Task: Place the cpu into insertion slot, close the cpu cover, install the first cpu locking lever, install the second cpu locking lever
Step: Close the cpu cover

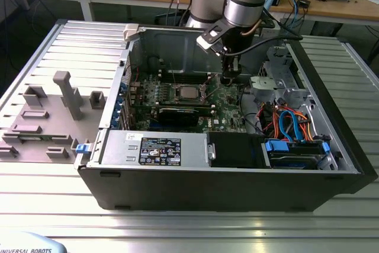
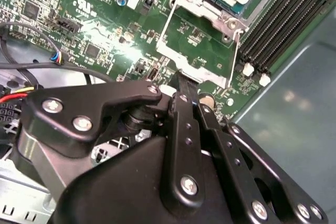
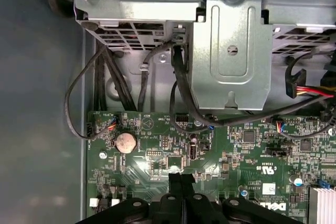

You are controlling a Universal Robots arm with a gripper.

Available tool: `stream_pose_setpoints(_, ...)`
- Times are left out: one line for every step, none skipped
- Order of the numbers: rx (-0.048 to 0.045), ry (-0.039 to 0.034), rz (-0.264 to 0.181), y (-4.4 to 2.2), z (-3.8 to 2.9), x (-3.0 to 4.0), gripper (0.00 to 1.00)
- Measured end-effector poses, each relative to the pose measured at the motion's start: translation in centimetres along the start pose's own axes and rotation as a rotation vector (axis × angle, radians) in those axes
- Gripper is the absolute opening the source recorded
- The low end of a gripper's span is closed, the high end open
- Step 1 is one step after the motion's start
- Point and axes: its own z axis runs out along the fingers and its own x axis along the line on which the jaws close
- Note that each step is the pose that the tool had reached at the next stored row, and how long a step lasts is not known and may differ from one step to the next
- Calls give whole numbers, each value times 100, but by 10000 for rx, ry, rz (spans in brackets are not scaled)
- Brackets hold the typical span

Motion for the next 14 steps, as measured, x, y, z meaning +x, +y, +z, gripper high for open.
stream_pose_setpoints(-1,0,-1,0,0,0,11)
stream_pose_setpoints(-1,0,-1,0,0,1,11)
stream_pose_setpoints(-1,0,-2,0,1,1,11)
stream_pose_setpoints(-1,0,0,-1,0,1,11)
stream_pose_setpoints(0,0,0,-3,1,1,11)
stream_pose_setpoints(0,0,0,-4,1,1,11)
stream_pose_setpoints(-1,0,-1,-4,1,1,11)
stream_pose_setpoints(-1,1,2,-9,2,1,11)
stream_pose_setpoints(-1,2,1,-13,2,1,11)
stream_pose_setpoints(-1,1,0,-16,2,1,11)
stream_pose_setpoints(0,0,0,-21,1,1,11)
stream_pose_setpoints(-1,0,-2,-22,2,1,11)
stream_pose_setpoints(-1,0,-1,-24,2,1,11)
stream_pose_setpoints(0,1,0,-26,2,1,11)
